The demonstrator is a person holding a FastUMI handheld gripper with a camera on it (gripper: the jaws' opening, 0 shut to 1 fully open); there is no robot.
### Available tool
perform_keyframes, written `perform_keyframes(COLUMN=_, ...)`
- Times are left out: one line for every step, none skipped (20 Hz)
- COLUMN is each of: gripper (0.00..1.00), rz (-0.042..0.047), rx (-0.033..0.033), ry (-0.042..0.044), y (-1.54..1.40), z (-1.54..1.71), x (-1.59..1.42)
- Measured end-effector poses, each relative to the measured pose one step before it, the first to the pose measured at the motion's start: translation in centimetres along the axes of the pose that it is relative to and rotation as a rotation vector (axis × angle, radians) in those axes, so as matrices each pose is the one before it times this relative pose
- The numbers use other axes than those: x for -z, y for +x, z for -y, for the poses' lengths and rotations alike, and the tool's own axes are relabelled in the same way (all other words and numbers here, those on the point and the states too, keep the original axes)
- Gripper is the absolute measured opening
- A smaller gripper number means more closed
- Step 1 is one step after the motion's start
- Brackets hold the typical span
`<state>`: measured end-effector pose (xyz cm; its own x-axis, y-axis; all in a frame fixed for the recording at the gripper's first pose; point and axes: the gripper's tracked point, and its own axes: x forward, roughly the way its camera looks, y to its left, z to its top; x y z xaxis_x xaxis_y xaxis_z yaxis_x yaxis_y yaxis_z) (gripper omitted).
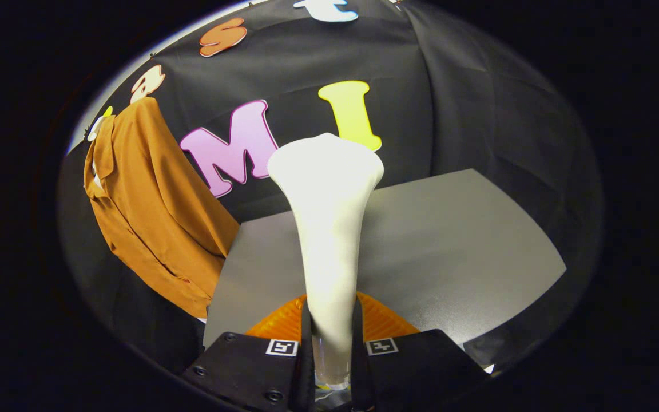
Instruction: Iron the clothes twice with a garment steamer, once on the left side and once on the right side.
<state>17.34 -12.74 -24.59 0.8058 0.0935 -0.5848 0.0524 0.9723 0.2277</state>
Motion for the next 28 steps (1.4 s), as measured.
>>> perform_keyframes(gripper=0.28, rz=0.05376, rx=0.01582, ry=0.00332, y=-1.006, z=-0.165, x=-0.696)
perform_keyframes(gripper=0.28, rz=0.05117, rx=0.01170, ry=0.00643, y=-1.117, z=-0.370, x=-0.875)
perform_keyframes(gripper=0.28, rz=0.04777, rx=0.00560, ry=-0.00025, y=-1.226, z=-0.581, x=-0.928)
perform_keyframes(gripper=0.28, rz=0.03784, rx=0.00277, ry=-0.01063, y=-1.397, z=-0.713, x=-0.673)
perform_keyframes(gripper=0.28, rz=0.03301, rx=0.00099, ry=-0.01227, y=-1.365, z=-0.930, x=-0.627)
perform_keyframes(gripper=0.28, rz=0.02728, rx=0.00025, ry=-0.00683, y=-1.126, z=-1.033, x=-0.718)
perform_keyframes(gripper=0.28, rz=0.02008, rx=-0.00348, ry=-0.01164, y=-0.955, z=-1.314, x=-0.609)
perform_keyframes(gripper=0.28, rz=0.01532, rx=-0.00966, ry=-0.01330, y=-0.929, z=-1.698, x=-0.558)
perform_keyframes(gripper=0.28, rz=0.01411, rx=-0.01393, ry=-0.00982, y=-0.793, z=-1.782, x=-0.482)
perform_keyframes(gripper=0.28, rz=0.00980, rx=-0.01721, ry=-0.00666, y=-0.848, z=-2.055, x=-0.295)
perform_keyframes(gripper=0.28, rz=0.01145, rx=-0.01559, ry=-0.00863, y=-0.354, z=-1.667, x=-1.002)
perform_keyframes(gripper=0.28, rz=0.01358, rx=-0.01344, ry=-0.00905, y=-0.292, z=-1.845, x=-0.288)
perform_keyframes(gripper=0.28, rz=0.01031, rx=-0.01401, ry=-0.00717, y=-0.169, z=-1.858, x=-0.205)
perform_keyframes(gripper=0.28, rz=0.00720, rx=-0.01207, ry=-0.00289, y=0.051, z=-1.795, x=-0.045)
perform_keyframes(gripper=0.28, rz=0.00240, rx=-0.01049, ry=-0.00594, y=0.178, z=-1.667, x=0.119)
perform_keyframes(gripper=0.28, rz=0.00199, rx=-0.00476, ry=-0.00510, y=0.184, z=-1.520, x=0.064)
perform_keyframes(gripper=0.28, rz=0.00392, rx=-0.00238, ry=-0.00630, y=0.292, z=-1.288, x=0.194)
perform_keyframes(gripper=0.28, rz=0.00401, rx=-0.00135, ry=-0.00020, y=0.405, z=-1.174, x=0.224)
perform_keyframes(gripper=0.28, rz=0.00514, rx=-0.00030, ry=-0.00198, y=0.431, z=-1.079, x=0.226)
perform_keyframes(gripper=0.28, rz=0.00655, rx=0.00140, ry=-0.00470, y=0.461, z=-0.902, x=0.223)
perform_keyframes(gripper=0.28, rz=0.00566, rx=0.00245, ry=-0.00340, y=0.406, z=-0.799, x=0.267)
perform_keyframes(gripper=0.28, rz=0.00424, rx=0.00257, ry=-0.00256, y=0.469, z=-0.618, x=0.358)
perform_keyframes(gripper=0.28, rz=0.00206, rx=0.00031, ry=-0.00108, y=0.386, z=-0.659, x=0.377)
perform_keyframes(gripper=0.28, rz=0.00227, rx=0.00221, ry=0.00272, y=0.436, z=-0.441, x=0.299)
perform_keyframes(gripper=0.28, rz=0.00259, rx=0.00752, ry=-0.00179, y=0.376, z=-0.279, x=0.379)
perform_keyframes(gripper=0.28, rz=0.00442, rx=0.00967, ry=-0.00367, y=0.599, z=-0.070, x=0.336)
perform_keyframes(gripper=0.28, rz=0.00598, rx=0.00989, ry=0.00038, y=0.577, z=-0.067, x=0.248)
perform_keyframes(gripper=0.28, rz=0.00346, rx=0.00880, ry=-0.00021, y=0.738, z=0.016, x=0.230)
